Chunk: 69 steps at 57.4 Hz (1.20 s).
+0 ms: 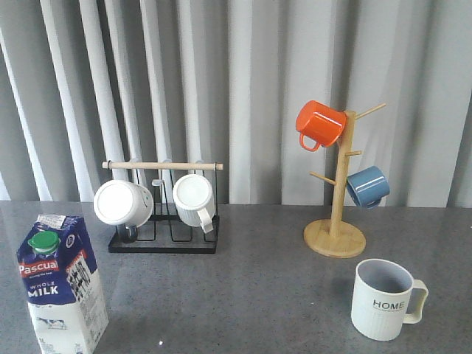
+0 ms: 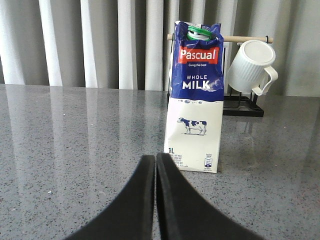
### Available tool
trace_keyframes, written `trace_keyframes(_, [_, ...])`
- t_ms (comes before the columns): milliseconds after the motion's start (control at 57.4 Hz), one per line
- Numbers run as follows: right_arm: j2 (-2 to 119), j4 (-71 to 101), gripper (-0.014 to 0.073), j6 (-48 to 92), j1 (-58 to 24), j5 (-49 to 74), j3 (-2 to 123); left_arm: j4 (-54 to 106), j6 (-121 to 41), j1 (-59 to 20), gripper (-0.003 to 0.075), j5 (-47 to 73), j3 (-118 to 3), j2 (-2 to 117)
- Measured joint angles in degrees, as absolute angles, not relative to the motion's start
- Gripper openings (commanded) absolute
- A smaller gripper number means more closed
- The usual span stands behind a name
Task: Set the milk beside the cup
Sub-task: 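Move the right gripper toward the white HOME mug's handle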
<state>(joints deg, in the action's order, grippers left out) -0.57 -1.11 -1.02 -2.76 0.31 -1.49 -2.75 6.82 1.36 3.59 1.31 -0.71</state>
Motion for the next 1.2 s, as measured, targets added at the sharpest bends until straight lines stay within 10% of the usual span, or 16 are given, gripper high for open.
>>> trace_keyframes(435, [0.89, 1.79, -0.0009, -0.57, -2.76, -22.51, 3.17, -3.87, 6.60, 1.36, -0.0006, -14.06, -2.94, -0.51])
trace_keyframes(854, [42.75, 3.66, -0.0009, 11.76, -2.76, -4.28, 30.71, 3.27, 5.69, 0.90, -0.0006, -4.36, -28.53, 33.54])
trace_keyframes(1202, [50.90, 7.36, -0.0006, 9.94, -2.76, -3.74, 31.19, 3.40, 5.55, 0.74, -0.0003, -5.99, -29.36, 37.87])
